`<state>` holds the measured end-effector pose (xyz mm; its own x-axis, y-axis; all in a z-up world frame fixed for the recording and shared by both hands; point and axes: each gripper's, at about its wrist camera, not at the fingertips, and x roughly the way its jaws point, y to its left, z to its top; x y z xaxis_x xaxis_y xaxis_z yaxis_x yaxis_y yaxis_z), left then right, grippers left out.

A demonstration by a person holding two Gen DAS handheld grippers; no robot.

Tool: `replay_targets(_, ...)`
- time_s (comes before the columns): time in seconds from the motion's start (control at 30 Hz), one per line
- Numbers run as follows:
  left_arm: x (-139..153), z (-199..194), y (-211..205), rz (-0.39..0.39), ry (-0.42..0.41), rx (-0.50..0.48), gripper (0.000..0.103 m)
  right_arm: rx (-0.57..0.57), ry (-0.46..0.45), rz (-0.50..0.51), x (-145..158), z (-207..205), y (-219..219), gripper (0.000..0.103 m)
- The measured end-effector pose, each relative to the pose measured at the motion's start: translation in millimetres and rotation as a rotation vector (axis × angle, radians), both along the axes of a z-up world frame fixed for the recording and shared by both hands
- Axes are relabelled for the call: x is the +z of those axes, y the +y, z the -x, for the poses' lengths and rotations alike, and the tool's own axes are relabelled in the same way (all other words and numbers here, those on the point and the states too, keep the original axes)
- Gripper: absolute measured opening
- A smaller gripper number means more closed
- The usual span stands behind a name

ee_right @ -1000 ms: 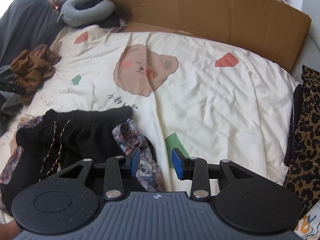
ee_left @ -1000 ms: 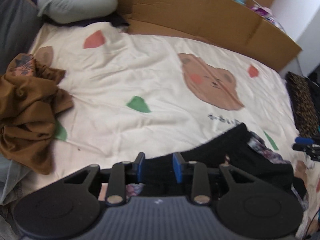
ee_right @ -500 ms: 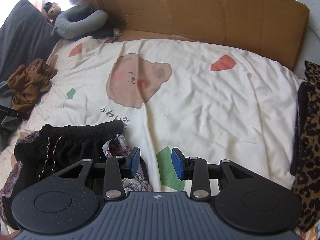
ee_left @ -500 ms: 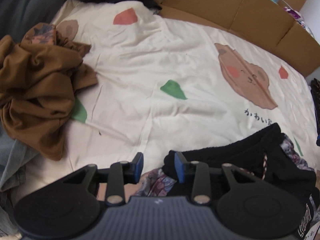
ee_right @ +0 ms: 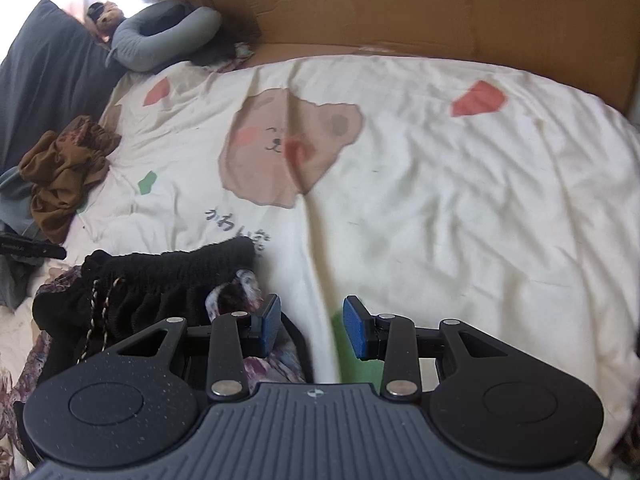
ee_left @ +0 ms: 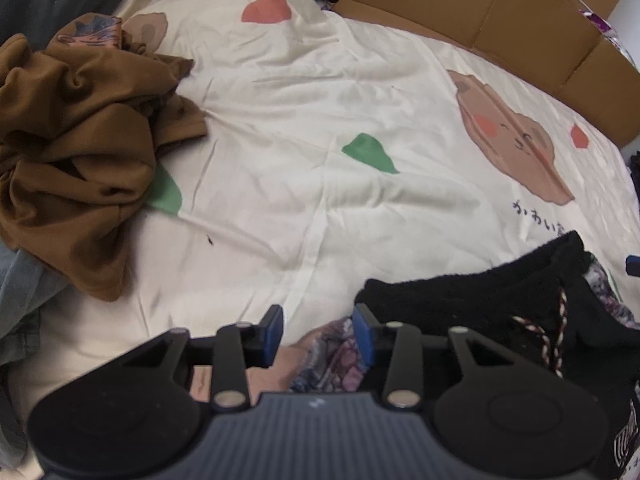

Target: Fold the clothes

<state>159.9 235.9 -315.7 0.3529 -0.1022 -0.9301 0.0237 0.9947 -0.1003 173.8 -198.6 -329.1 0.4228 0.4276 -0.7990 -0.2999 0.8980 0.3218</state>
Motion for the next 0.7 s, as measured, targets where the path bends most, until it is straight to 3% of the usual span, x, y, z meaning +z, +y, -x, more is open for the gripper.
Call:
replay_targets(0.27, 2, -7, 6, 0.039, -0.025, 0.009, 0.036, 0.086, -0.008, -0.033, -9, -32, 33, 0.042)
replay_targets(0.47, -12, -2, -5, 0.069, 0.013, -0.046, 0.036, 0.087, 0.007, -0.04, -19, -38, 39, 0.042)
replay_targets(0.57, -25, -2, -11, 0.018, 0.046, -0.073, 0.036, 0.102, 0.018, -0.039, -24, -33, 42, 0.042)
replay_targets(0.7, -36, -3, -13, 0.008, 0.06, -0.096, 0.037, 0.118, 0.025, -0.026, -29, -27, 49, 0.041)
